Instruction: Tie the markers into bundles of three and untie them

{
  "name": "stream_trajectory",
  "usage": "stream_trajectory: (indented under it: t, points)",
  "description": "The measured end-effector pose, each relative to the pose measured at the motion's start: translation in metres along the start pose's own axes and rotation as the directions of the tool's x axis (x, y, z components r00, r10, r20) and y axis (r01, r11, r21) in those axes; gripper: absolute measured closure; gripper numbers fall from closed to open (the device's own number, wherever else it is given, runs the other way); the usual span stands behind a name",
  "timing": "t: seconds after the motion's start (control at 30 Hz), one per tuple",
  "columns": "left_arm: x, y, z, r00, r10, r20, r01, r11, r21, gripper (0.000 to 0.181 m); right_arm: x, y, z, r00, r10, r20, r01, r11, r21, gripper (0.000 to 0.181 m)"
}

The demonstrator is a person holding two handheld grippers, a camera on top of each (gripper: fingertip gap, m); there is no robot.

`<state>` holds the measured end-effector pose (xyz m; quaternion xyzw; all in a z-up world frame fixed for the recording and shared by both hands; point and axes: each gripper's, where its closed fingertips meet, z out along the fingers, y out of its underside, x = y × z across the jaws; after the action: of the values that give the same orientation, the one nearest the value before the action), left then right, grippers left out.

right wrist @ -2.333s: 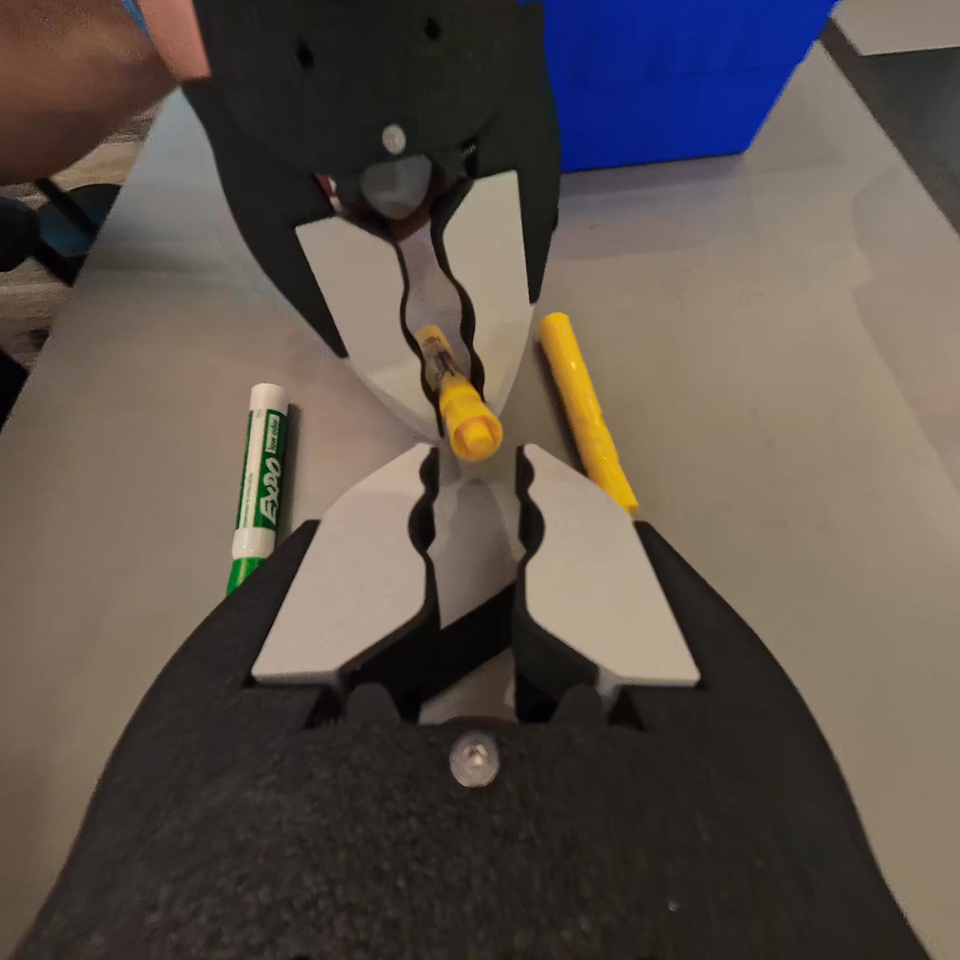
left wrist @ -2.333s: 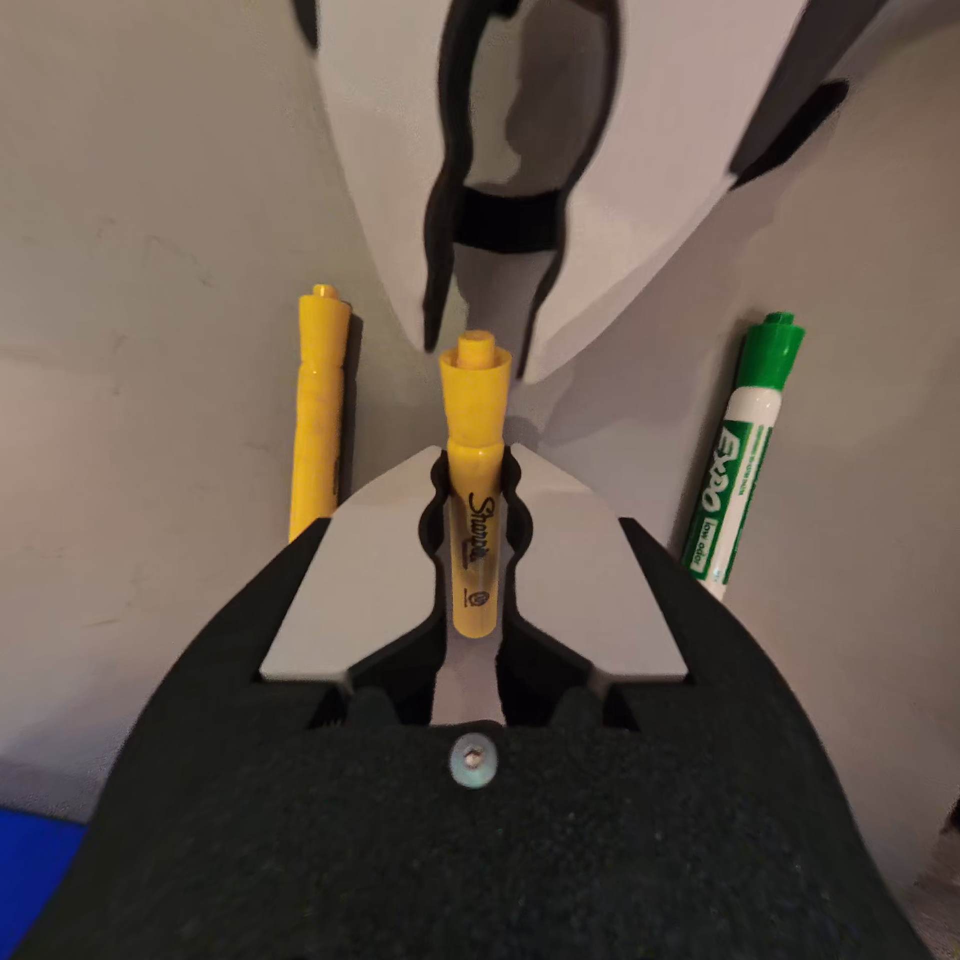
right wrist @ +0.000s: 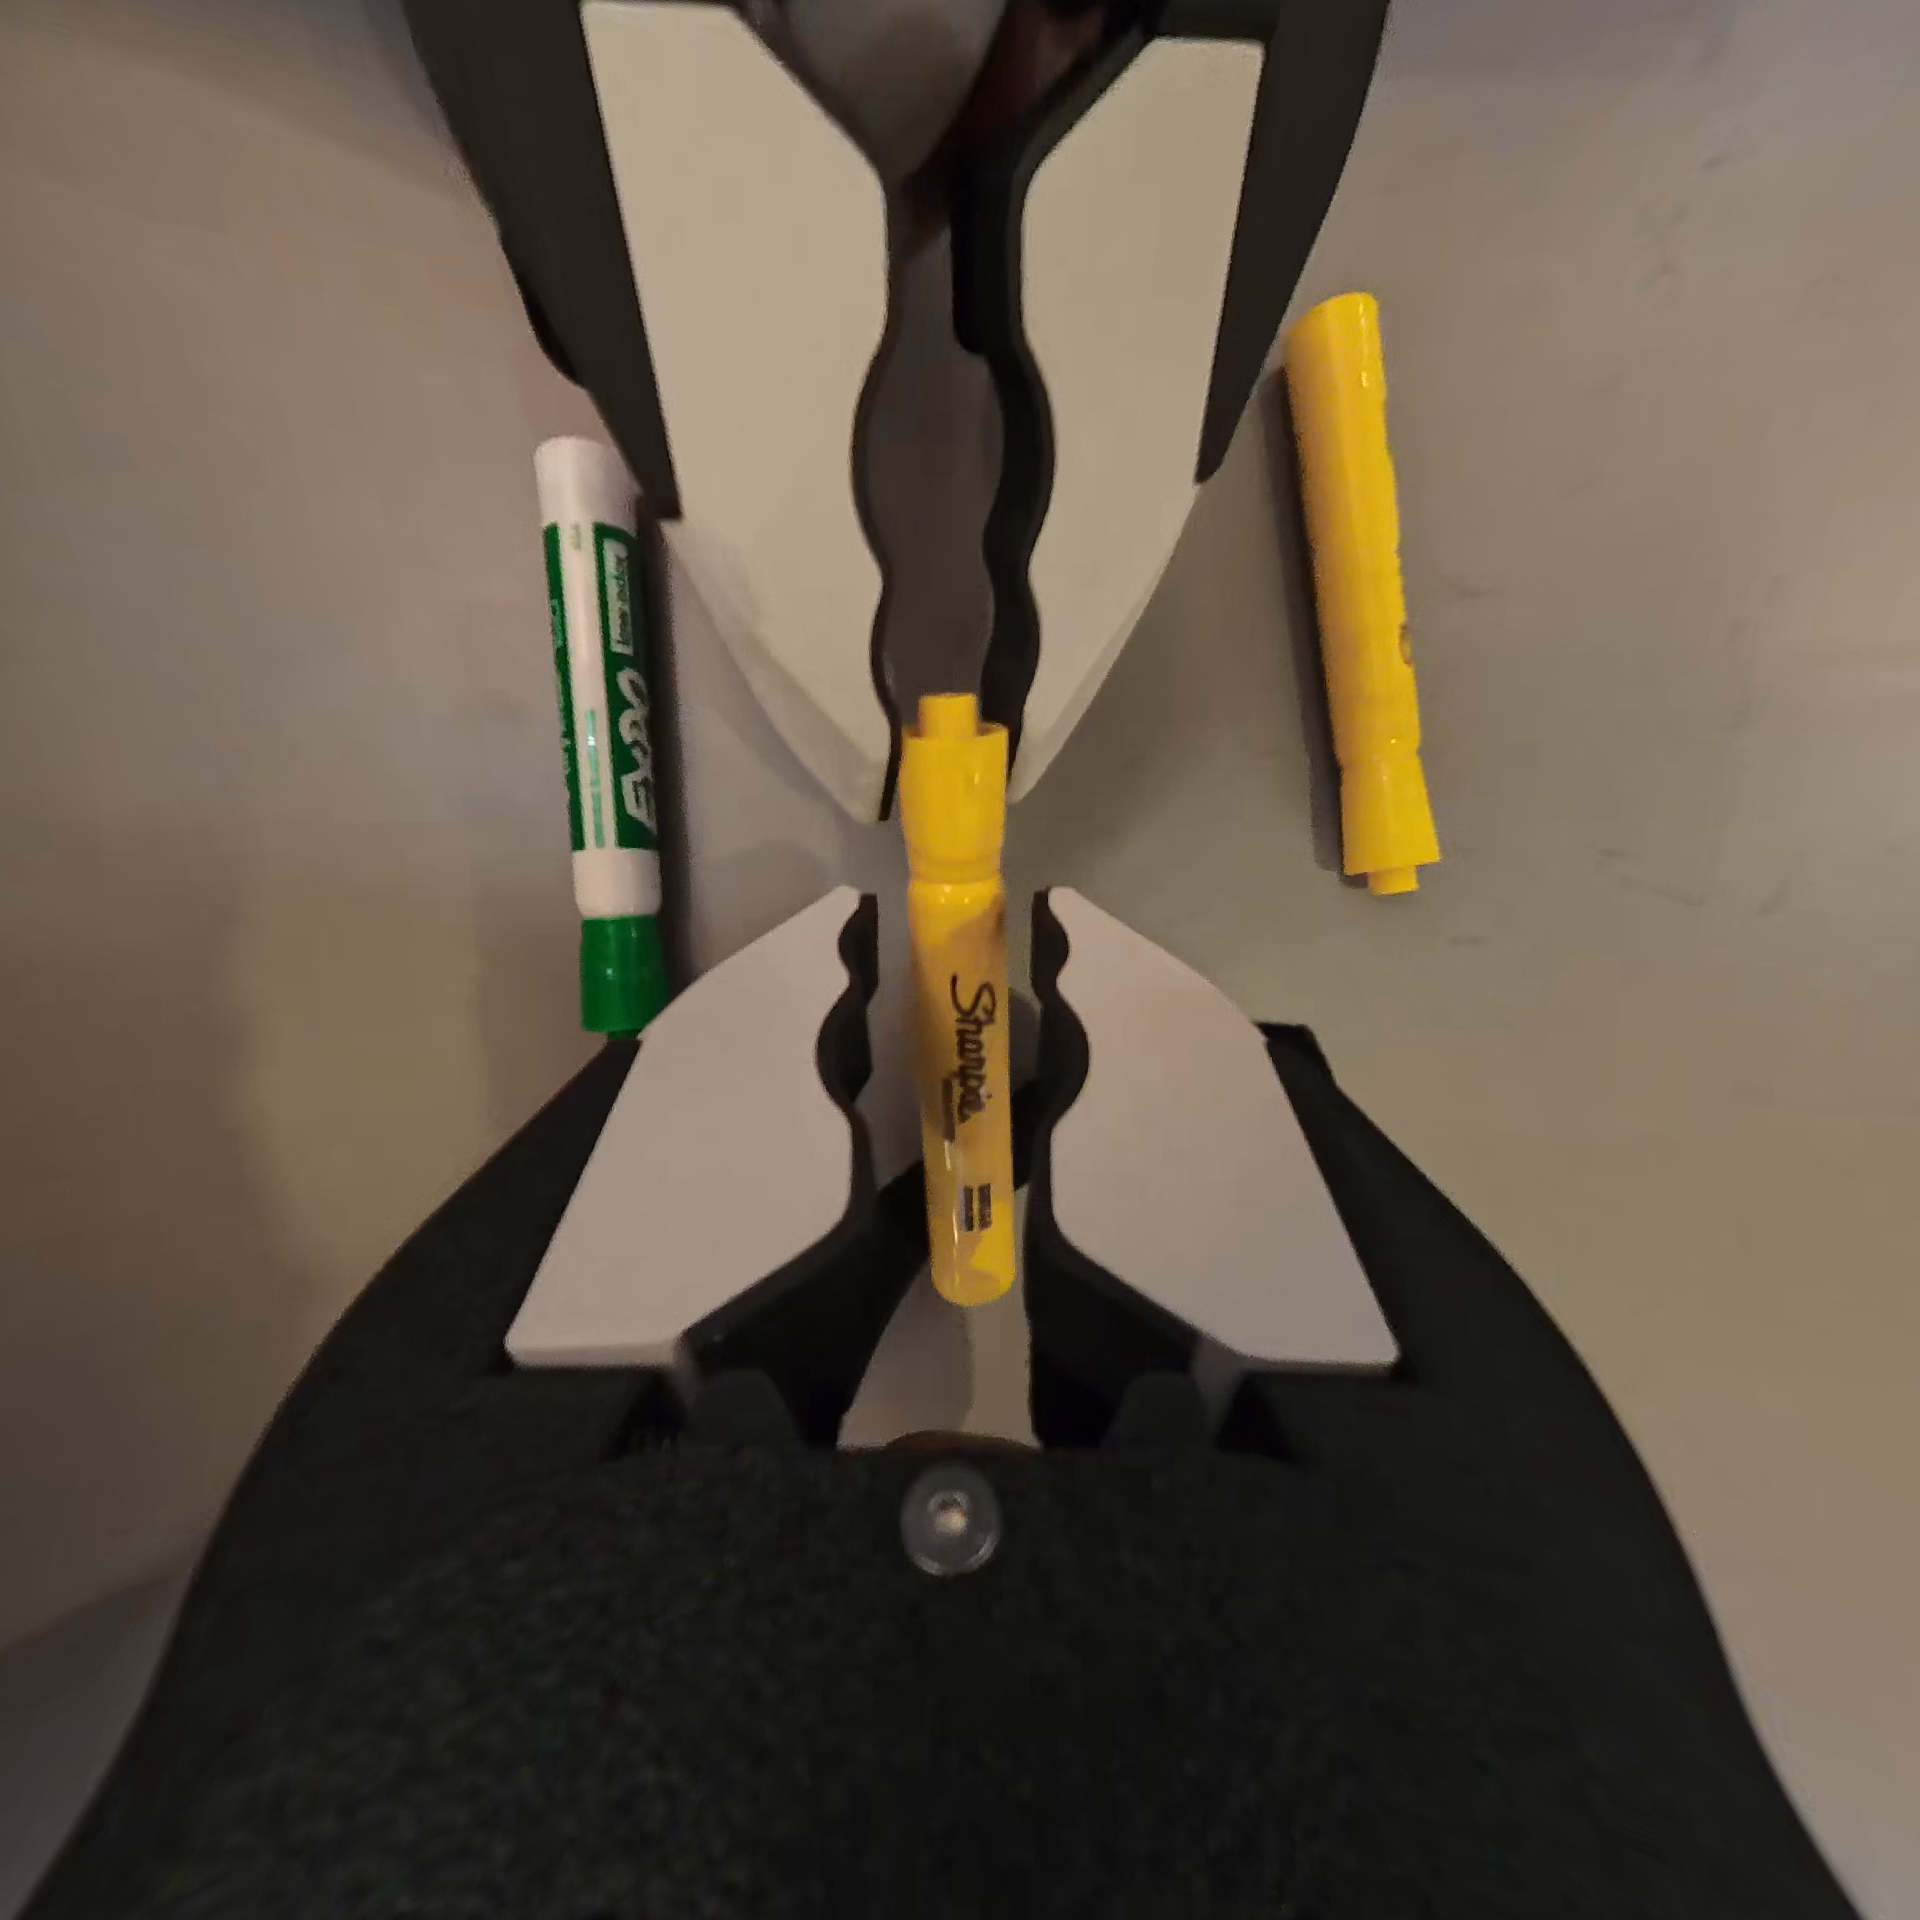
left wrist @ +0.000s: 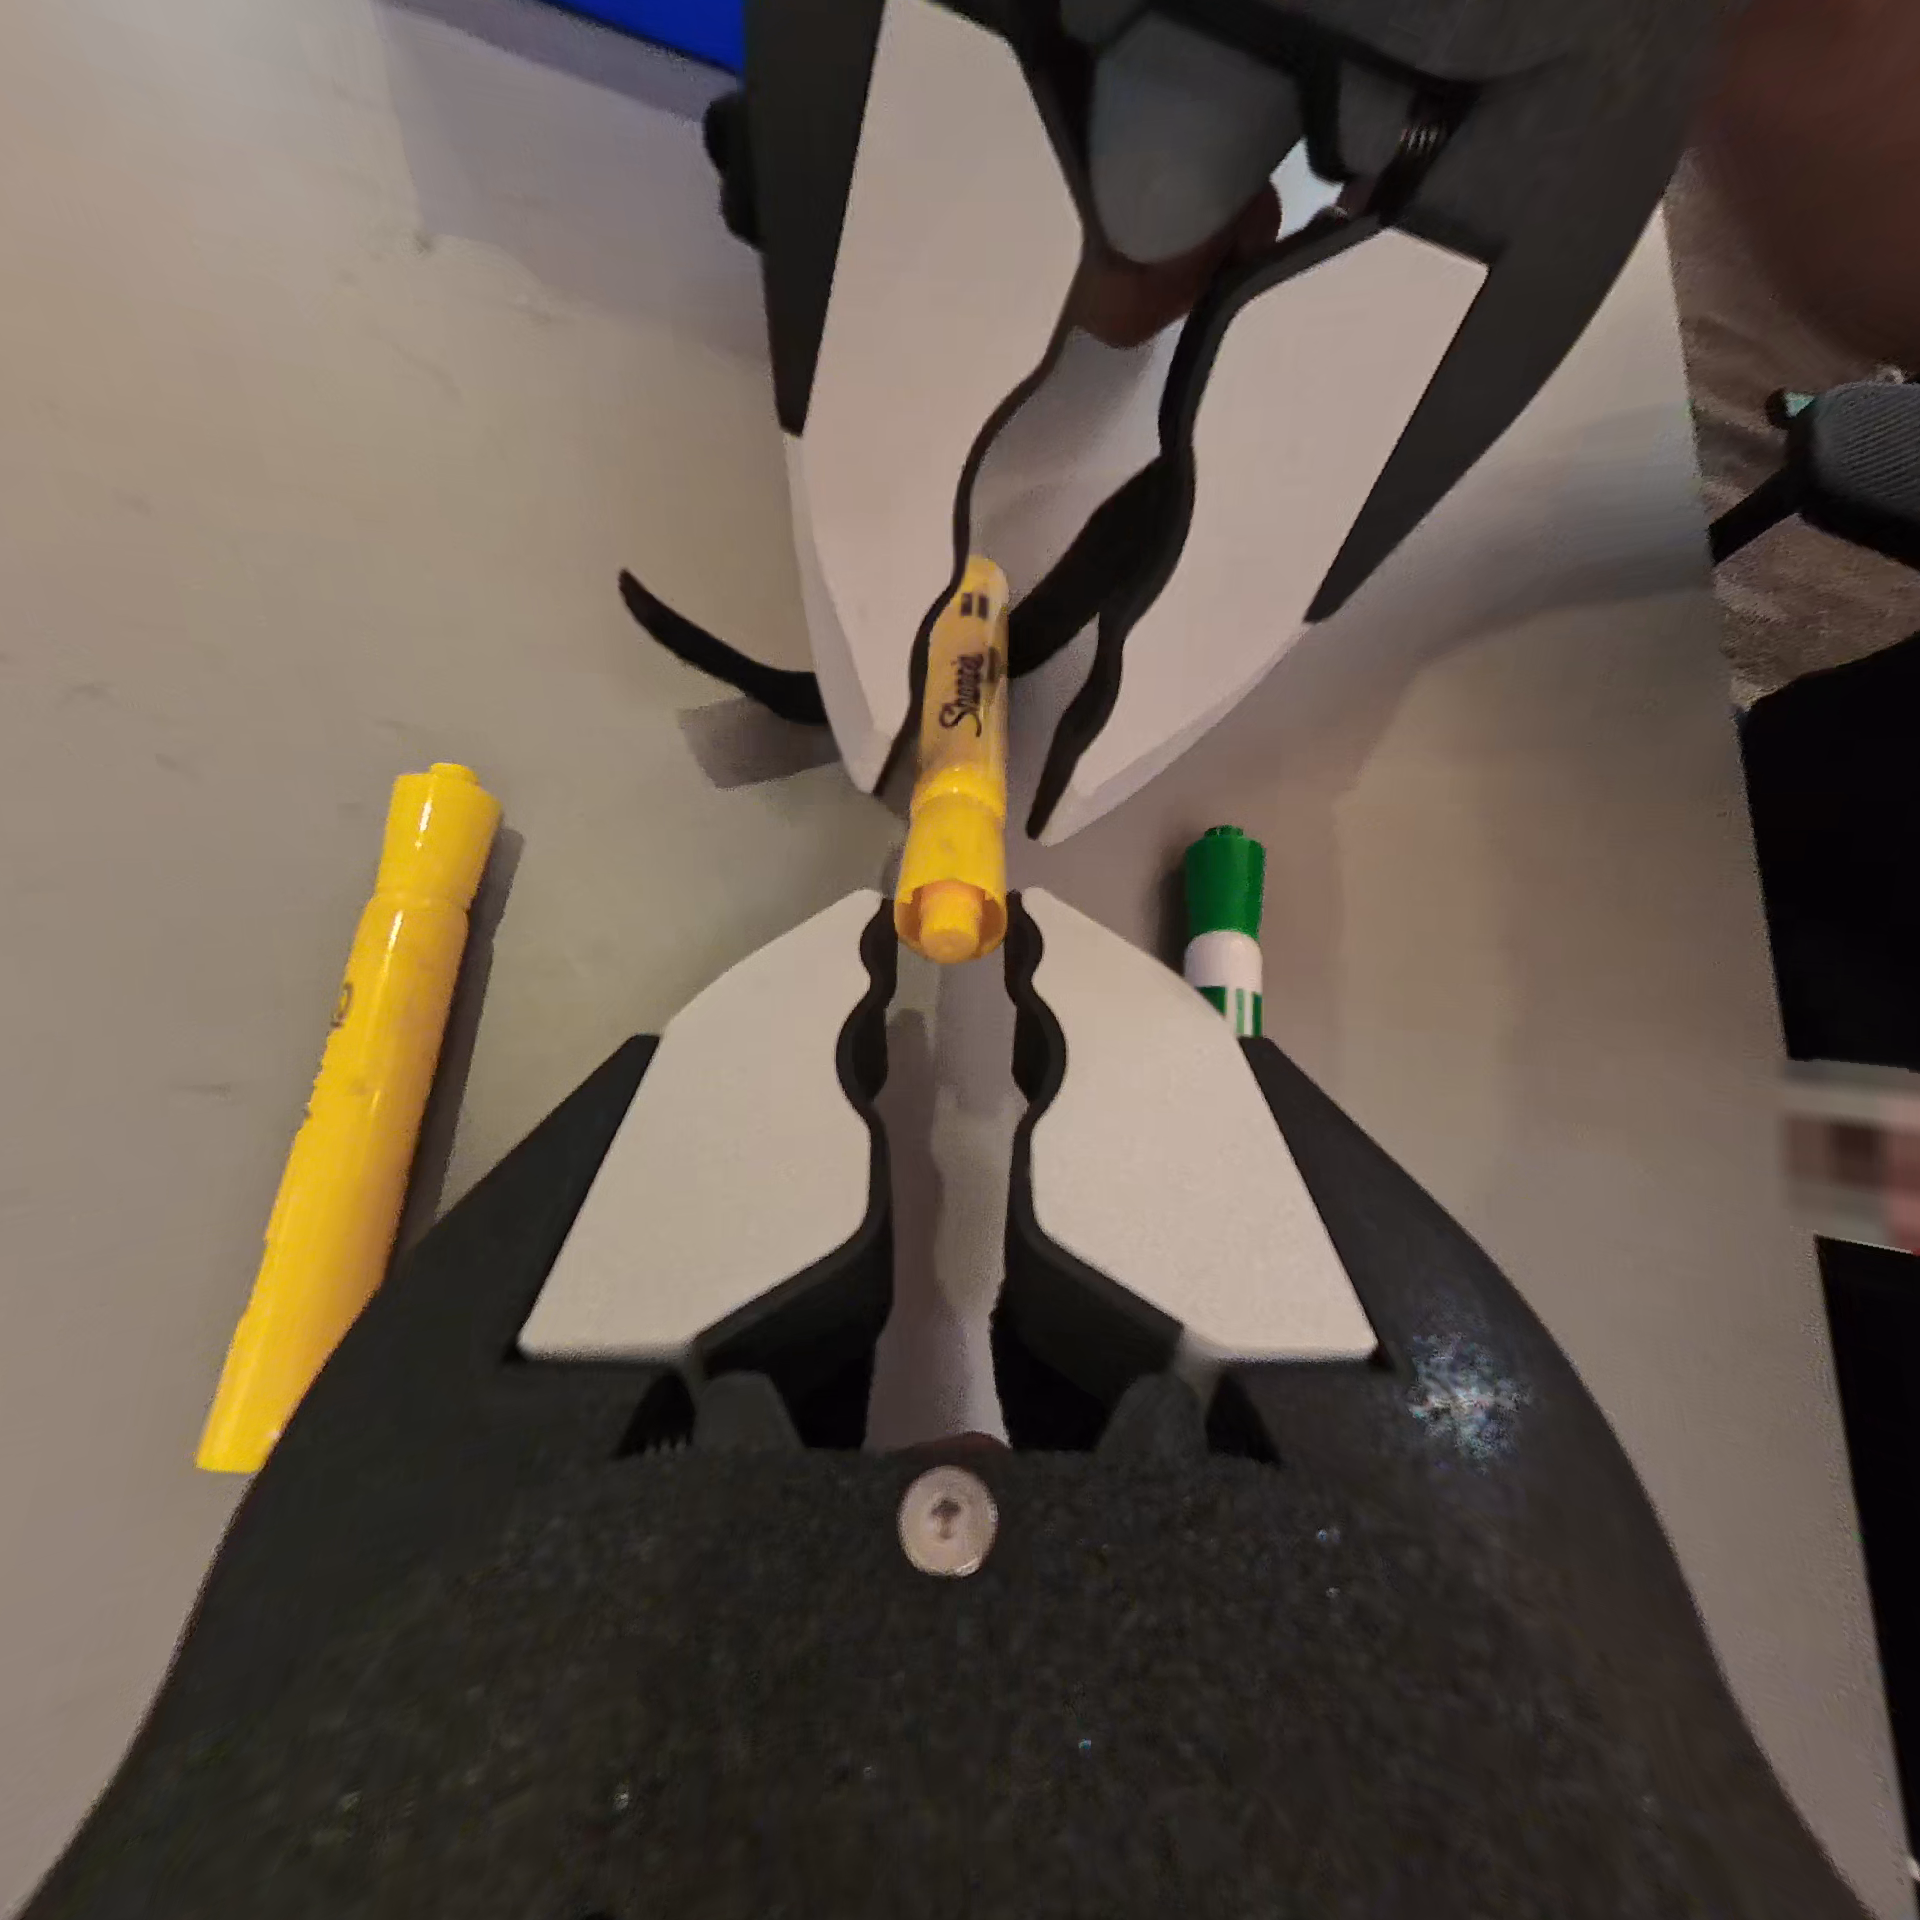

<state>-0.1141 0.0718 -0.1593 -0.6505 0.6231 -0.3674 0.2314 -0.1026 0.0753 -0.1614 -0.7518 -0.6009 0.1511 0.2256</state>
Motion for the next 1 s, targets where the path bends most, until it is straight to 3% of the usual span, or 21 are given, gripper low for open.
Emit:
stream_trajectory:
  t: [0.13,0.33,0.67,0.8,0.87,1.0]
  points:
    - [-0.001,0.005,0.006,1.000,0.016,0.022,-0.015,0.999,-0.049,0.162,0.001,0.003,0.008,1.000,0.003,0.007,-0.003,1.000,-0.014,0.163]
    - [-0.004,0.005,0.005,0.999,0.010,0.038,-0.008,0.999,-0.043,0.162,0.002,0.007,0.012,1.000,0.015,0.002,-0.014,1.000,-0.025,0.156]
    - [-0.002,0.010,0.007,1.000,0.001,0.016,0.000,0.997,-0.076,0.162,0.000,0.013,0.016,1.000,-0.026,0.001,0.026,0.996,-0.087,0.162]
    - [-0.006,0.004,-0.008,0.999,-0.040,0.021,0.041,0.998,-0.053,0.154,0.005,0.018,0.012,0.998,-0.036,-0.044,0.030,0.991,-0.128,0.163]
    - [-0.019,0.000,-0.022,0.994,-0.086,0.060,0.089,0.995,-0.042,0.139,0.011,0.024,0.008,0.996,-0.033,-0.078,0.021,0.989,-0.147,0.163]
    - [-0.060,0.008,-0.037,0.969,-0.099,0.227,0.137,0.978,-0.156,0.137,0.020,0.032,-0.004,0.992,0.016,-0.125,-0.032,0.992,-0.125,0.163]
